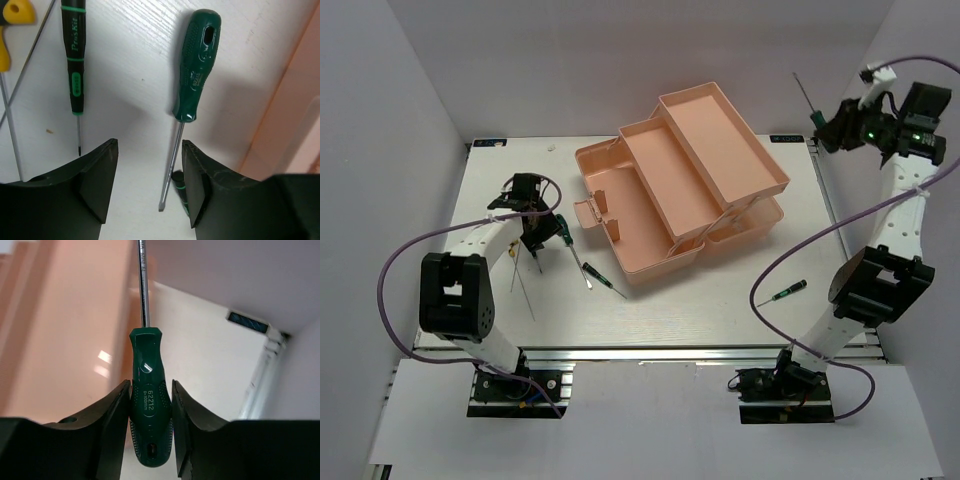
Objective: Sort the tools into containers
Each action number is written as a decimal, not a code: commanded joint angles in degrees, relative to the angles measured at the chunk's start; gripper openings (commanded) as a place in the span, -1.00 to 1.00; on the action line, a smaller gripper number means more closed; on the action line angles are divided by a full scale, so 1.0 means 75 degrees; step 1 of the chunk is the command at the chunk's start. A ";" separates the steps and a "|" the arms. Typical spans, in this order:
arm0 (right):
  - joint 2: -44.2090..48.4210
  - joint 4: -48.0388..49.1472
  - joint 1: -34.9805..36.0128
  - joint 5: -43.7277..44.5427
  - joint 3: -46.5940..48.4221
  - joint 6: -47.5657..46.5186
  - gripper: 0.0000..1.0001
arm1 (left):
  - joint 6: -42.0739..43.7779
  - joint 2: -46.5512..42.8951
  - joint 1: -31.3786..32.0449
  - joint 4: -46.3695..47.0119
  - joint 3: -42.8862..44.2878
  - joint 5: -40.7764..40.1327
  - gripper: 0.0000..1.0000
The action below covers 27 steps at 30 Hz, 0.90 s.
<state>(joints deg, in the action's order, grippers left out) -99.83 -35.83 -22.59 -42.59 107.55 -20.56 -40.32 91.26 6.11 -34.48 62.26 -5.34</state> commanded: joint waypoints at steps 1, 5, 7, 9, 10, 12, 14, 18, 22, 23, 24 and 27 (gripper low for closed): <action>0.0010 -0.0015 0.1018 -0.0486 0.0801 0.0991 -1.00 | 0.0523 0.0135 -0.0029 0.0190 0.0370 -0.0236 0.28; -0.0013 0.0416 0.2119 0.0390 0.0533 0.1905 -1.00 | 0.0769 0.0346 -0.0029 0.0437 0.0616 -0.0237 0.33; -0.0025 0.0628 0.2612 0.0754 0.0264 0.2340 -1.00 | 0.0793 0.0417 -0.0029 0.0577 0.0768 -0.0202 0.35; -0.0083 0.0827 0.2998 0.1376 0.0110 0.2682 -1.00 | 0.0840 0.0569 -0.0029 0.0694 0.0897 -0.0132 0.36; -0.0084 0.0922 0.3105 0.1505 -0.0134 0.2682 -1.00 | 0.0840 0.0639 -0.0029 0.0776 0.0944 -0.0108 0.36; -0.0072 0.1214 0.3525 0.1998 -0.0417 0.2870 -0.93 | 0.0817 0.0919 -0.0029 0.0835 0.1038 -0.0003 0.36; -0.0153 0.1169 0.3633 0.1918 -0.0441 0.2776 -0.53 | 0.0770 0.1143 -0.0029 0.0766 0.1237 0.0033 0.36; -0.0237 0.0981 0.3645 0.1542 -0.0277 0.2556 0.31 | 0.0758 0.1752 -0.0029 0.0637 0.1577 -0.0049 0.34; -0.0002 0.1004 0.3645 0.1296 -0.0371 0.2354 0.71 | 0.0747 0.2209 -0.0018 0.0589 0.1800 0.0185 0.31; 0.0103 0.1086 0.3621 0.1226 -0.0464 0.2354 0.79 | 0.0746 0.2245 0.0029 0.0601 0.1800 0.0197 0.31; 0.0162 0.1121 0.3621 0.1179 -0.0523 0.2343 0.79 | 0.0746 0.2269 0.0029 0.0624 0.1789 0.0220 0.30; 0.0372 0.1367 0.3610 0.1097 -0.0722 0.2401 0.79 | 0.0828 0.2409 0.0111 0.0601 0.1765 0.0244 0.28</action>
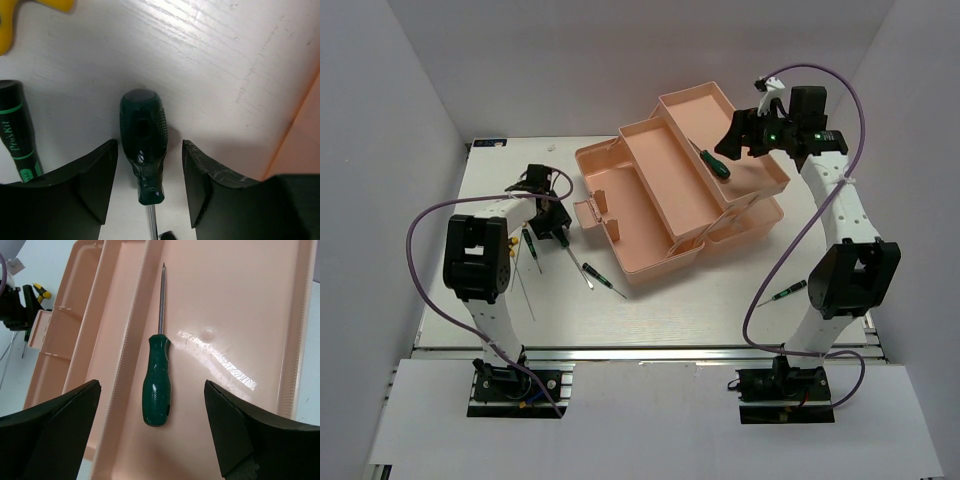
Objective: Sort the tools into containers
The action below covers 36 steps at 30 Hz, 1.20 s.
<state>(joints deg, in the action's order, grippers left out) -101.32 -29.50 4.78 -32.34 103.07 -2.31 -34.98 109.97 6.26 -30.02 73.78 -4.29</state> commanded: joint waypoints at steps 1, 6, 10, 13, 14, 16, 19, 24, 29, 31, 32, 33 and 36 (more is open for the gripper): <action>0.0595 0.0534 -0.0039 -0.0317 -0.0195 -0.0044 0.79 | 0.0152 -0.0050 0.0114 -0.0040 0.0229 0.0104 0.28; 0.0712 0.0745 -0.0086 -0.0446 -0.0301 -0.0033 0.79 | 0.0153 0.0103 0.0383 -0.0461 0.0171 -0.0608 -0.06; 0.0782 0.0909 -0.0250 -0.0774 -0.0231 0.0166 0.79 | 0.0035 -0.0307 0.0489 -0.0580 -0.0529 -0.1114 -0.50; 0.0818 0.1003 -0.0449 -0.1265 -0.0137 0.0249 0.79 | 0.0047 -0.0728 0.0478 -0.0521 -0.0976 -0.1290 -0.79; 0.0818 0.1026 -0.0507 -0.1661 -0.0079 0.0446 0.79 | 0.0117 -0.0892 0.0489 -0.0498 -0.1012 -0.1349 -1.00; 0.0829 0.1189 -0.0881 -0.2539 -0.0055 0.0425 0.79 | 0.0257 -0.1524 0.0489 -0.0427 -0.0943 -0.1349 -1.00; 0.1016 0.2101 -0.1386 -0.4509 -0.0592 0.1170 0.79 | 0.0491 -0.2355 0.0489 -0.0567 -0.0523 -0.1244 -1.00; 0.1661 0.3676 -0.1680 -0.5204 -0.1788 0.1516 0.24 | 0.0750 -0.3072 0.0489 -0.1176 0.1025 -0.0660 -1.00; 0.2059 0.3124 -0.1715 -0.4665 -0.2093 0.0929 -1.00 | 0.0061 -0.3880 0.0478 -0.0125 0.1062 0.1401 -1.00; 0.2153 0.3159 -0.1715 -0.4549 -0.2327 0.0928 -1.00 | -0.0535 -0.3917 0.0501 0.0695 0.0968 0.2491 -1.00; 0.2223 0.3183 -0.1715 -0.4525 -0.2375 0.0929 -1.00 | -0.0736 -0.3894 0.0524 0.0907 0.0991 0.2773 -1.00; 0.2259 0.3136 -0.1715 -0.4501 -0.2410 0.0894 -1.00 | -0.0947 -0.3731 0.0559 0.1431 0.1107 0.3275 -1.00; 0.2341 0.3043 -0.1726 -0.4267 -0.2469 0.0835 -1.00 | -0.1475 -0.2868 0.0945 0.1903 0.2191 0.3735 -1.00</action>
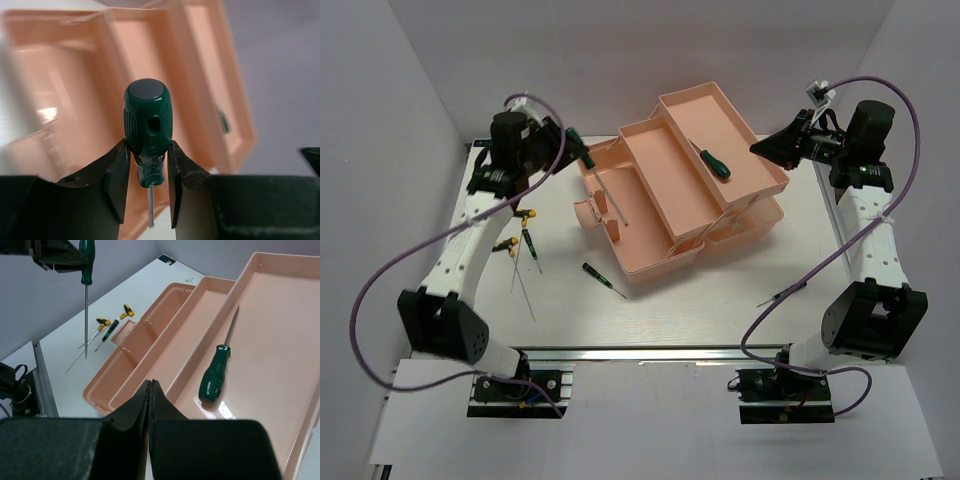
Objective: Sort the tools into containers
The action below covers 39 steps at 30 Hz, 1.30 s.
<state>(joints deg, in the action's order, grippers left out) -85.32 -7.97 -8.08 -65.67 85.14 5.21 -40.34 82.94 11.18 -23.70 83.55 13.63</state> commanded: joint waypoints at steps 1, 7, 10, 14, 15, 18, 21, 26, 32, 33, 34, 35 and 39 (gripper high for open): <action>0.0243 0.0160 -0.0013 0.0282 -0.0102 -0.0168 -1.00 | -0.1029 0.1044 0.0557 0.1156 0.1278 0.1637 -1.00; 0.0535 0.0172 -0.0048 0.0482 -0.0418 -0.0086 -1.00 | -0.2809 0.3782 0.1566 0.2690 0.4356 0.2296 -1.00; 0.0781 0.0218 -0.0153 0.0517 -0.0653 -0.0121 -1.00 | -0.3687 0.4991 0.1871 0.3473 0.5543 0.2390 -1.00; 0.1074 0.0230 -0.0305 0.0529 -0.0969 -0.0179 -1.00 | -0.4581 0.5919 0.2188 0.4482 0.6120 0.1923 -1.00; 0.1098 0.0219 -0.0329 0.0529 -0.1039 -0.0168 -1.00 | -0.4710 0.6073 0.2247 0.4461 0.6215 0.1759 -1.00; 0.1169 0.0009 -0.0376 0.0436 -0.1052 -0.0308 -0.67 | -0.4642 0.6519 0.2493 0.4031 0.6589 0.0953 -1.00; 0.1216 -0.0458 -0.0411 0.0272 -0.0935 -0.0857 0.20 | -0.4326 0.6718 0.2716 0.3432 0.6718 0.0272 -0.99; 0.1204 -0.1841 -0.0587 -0.0735 -0.0467 -0.3210 0.63 | -0.4103 0.6766 0.2728 0.2810 0.6977 0.0117 0.32; 0.1110 -0.3983 -0.0330 -0.1358 -0.0069 -0.6188 0.55 | -0.3599 0.6252 0.2728 0.2576 0.7282 -0.0222 0.56; 0.1064 -0.4267 -0.0028 -0.1195 0.0014 -0.6945 0.52 | -0.3331 0.5984 0.2728 0.2482 0.7236 -0.0421 0.52; 0.1040 -0.5117 0.0219 -0.1043 0.0119 -0.7463 0.48 | -0.3166 0.5819 0.2728 0.2353 0.7177 -0.0527 0.47; 0.0993 -0.5531 0.0500 -0.0774 0.0352 -0.7956 0.43 | -0.2979 0.5631 0.2717 0.2039 0.7095 -0.0621 0.34; 0.1004 -0.6391 0.1907 0.0598 0.0321 -0.9167 0.00 | -0.1471 0.4344 0.2367 0.0621 0.6405 -0.1171 -0.98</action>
<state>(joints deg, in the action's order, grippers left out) -78.04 -45.65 1.19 -66.89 86.19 -51.05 -61.36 127.83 31.00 -11.35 133.21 9.19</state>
